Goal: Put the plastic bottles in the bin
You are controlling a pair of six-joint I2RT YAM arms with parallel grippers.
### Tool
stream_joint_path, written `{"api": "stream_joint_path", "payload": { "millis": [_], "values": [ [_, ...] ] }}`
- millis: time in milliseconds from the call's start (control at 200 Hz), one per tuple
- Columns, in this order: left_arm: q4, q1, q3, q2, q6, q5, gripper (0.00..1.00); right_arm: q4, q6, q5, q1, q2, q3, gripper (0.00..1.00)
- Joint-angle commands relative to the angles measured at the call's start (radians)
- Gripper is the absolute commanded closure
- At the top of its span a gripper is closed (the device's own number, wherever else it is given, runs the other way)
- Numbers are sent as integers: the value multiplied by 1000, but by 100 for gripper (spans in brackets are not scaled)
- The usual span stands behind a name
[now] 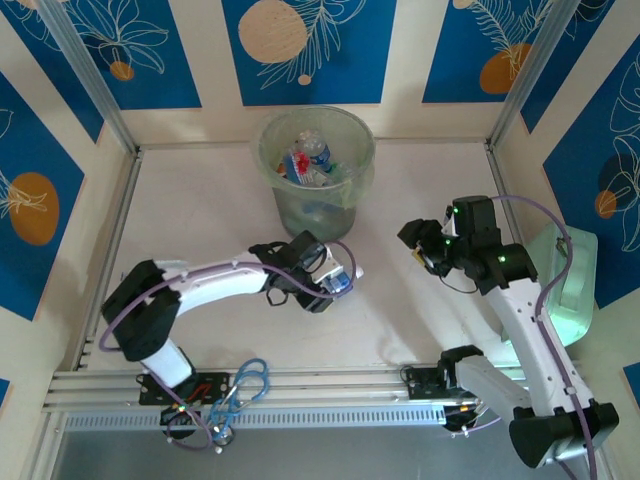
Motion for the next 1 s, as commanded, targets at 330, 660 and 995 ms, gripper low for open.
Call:
{"api": "stream_joint_path", "payload": {
  "millis": [330,660,995],
  "values": [
    [-112,-19,178,-409,278,-100,52,16,-253,-489,76,174,250,9],
    [-135,-18,214,-430,384,-103,52,136,-178,-619,180,221,279,6],
    [-134,-17,214,-441,401,-102,54,123,-167,-553,278,260,300,20]
  ]
}}
